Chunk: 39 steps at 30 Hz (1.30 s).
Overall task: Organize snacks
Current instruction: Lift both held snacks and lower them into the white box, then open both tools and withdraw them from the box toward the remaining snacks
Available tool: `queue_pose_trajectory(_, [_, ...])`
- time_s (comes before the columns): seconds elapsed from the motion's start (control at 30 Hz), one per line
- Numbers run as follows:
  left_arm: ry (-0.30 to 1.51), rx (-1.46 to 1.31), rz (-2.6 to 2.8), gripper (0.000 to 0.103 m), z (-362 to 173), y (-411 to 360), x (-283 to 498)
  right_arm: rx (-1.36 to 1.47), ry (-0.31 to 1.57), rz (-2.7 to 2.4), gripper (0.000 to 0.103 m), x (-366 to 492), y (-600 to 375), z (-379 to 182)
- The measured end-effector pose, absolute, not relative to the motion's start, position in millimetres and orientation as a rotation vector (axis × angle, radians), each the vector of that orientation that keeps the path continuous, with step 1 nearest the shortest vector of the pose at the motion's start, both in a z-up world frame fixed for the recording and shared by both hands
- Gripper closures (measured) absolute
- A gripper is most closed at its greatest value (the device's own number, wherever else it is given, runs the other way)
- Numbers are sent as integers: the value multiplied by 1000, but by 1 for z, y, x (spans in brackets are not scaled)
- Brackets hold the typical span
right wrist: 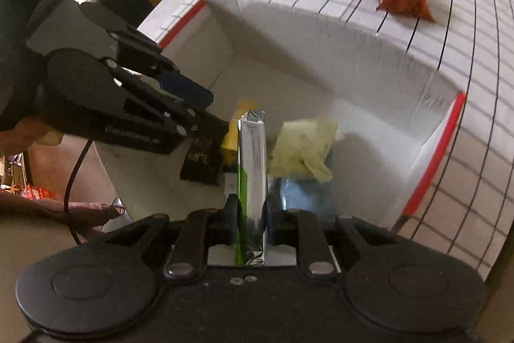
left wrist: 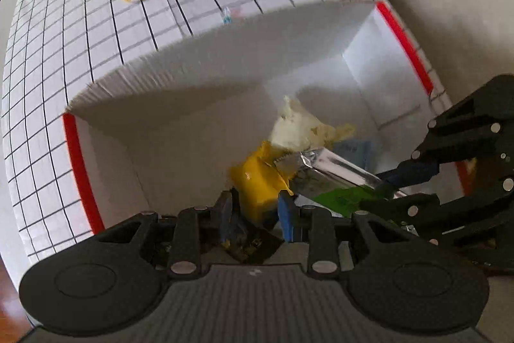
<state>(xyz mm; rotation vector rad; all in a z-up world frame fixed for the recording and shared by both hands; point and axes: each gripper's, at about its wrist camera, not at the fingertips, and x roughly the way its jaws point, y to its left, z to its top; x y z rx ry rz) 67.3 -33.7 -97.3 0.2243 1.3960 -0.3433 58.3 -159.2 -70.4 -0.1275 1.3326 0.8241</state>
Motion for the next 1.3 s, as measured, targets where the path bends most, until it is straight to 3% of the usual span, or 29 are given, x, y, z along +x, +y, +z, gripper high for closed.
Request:
queue_pose_trajectory(0.33, [1432, 238, -341, 73, -104, -40, 68, -135, 1351, 780, 87, 60, -156, -86])
queue_pose_trajectory(0.77, [1341, 225, -361, 71, -75, -42, 74, -49, 1235, 769, 77, 71, -176, -46])
queue_pose_trajectory(1.03, [1231, 197, -343, 49, -43, -36, 78, -3, 1162, 740, 67, 81, -187, -20])
queue_pose_trajectory(1.17, [1171, 190, -330, 45, -26, -29, 81, 10, 1127, 728, 56, 88, -190, -8])
queue_pose_trajectory(1.3, [1125, 175, -300, 33, -12, -20, 87, 23, 1087, 711, 42, 97, -192, 5])
